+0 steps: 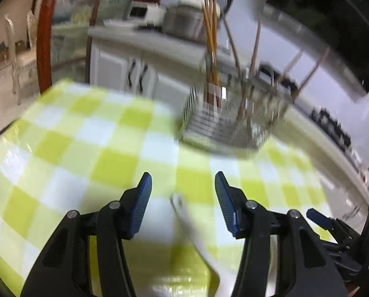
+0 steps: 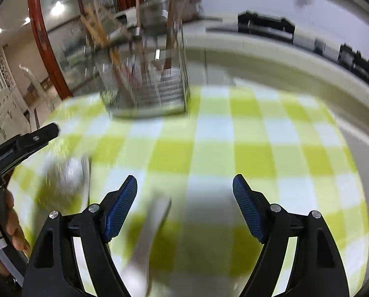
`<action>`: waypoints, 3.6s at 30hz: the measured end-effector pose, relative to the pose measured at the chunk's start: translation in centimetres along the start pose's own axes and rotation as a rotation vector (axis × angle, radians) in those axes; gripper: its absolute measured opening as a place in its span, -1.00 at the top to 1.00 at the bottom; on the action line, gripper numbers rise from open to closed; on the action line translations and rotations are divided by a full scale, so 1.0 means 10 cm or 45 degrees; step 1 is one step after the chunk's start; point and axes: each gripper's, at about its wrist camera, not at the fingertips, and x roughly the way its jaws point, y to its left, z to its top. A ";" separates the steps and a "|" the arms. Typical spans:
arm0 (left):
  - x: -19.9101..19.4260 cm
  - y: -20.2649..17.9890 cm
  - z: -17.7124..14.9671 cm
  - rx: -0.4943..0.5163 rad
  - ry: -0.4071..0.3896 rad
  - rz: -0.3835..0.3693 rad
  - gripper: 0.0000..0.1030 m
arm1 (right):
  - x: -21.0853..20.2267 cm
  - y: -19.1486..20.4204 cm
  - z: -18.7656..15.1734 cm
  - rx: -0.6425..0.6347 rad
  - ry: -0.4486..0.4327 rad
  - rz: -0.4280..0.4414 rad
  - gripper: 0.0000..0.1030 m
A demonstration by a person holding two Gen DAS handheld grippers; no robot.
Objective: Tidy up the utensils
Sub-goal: 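Grasp a white ceramic spoon with the left tool while the right tool grasps another, then carry both white spoons up and lower them into the wire rack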
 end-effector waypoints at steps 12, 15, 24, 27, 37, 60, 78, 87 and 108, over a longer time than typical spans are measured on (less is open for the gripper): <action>0.50 -0.13 -0.16 0.101 0.179 0.098 0.28 | 0.01 0.07 -0.32 -0.037 0.083 0.024 -0.45; 0.54 -0.16 -0.19 0.145 0.183 0.129 0.39 | 0.04 0.07 -0.28 -0.045 0.088 0.025 -0.45; 0.53 -0.16 -0.20 0.187 0.205 0.101 0.89 | 0.09 0.15 -0.32 -0.071 0.106 0.029 -0.45; 0.43 -0.16 -0.22 0.183 0.187 0.076 0.91 | 0.10 0.16 -0.33 -0.075 0.111 0.029 -0.45; -0.04 -0.16 -0.10 0.154 0.085 -0.011 0.93 | 0.19 0.19 -0.33 -0.080 0.144 0.017 -0.06; -0.66 -0.42 0.06 0.206 -0.082 -0.074 0.94 | -0.29 0.06 -0.08 -0.054 -0.030 0.060 0.83; -0.96 -0.55 0.09 0.252 -0.177 -0.046 0.93 | -0.80 0.09 0.03 -0.098 -0.182 0.020 0.83; -1.01 -0.59 0.20 0.265 -0.207 -0.036 0.93 | -0.87 0.12 0.16 -0.108 -0.208 0.033 0.83; -1.26 -0.83 1.30 0.336 -0.397 -0.004 0.94 | -1.23 0.41 1.40 -0.170 -0.339 0.114 0.83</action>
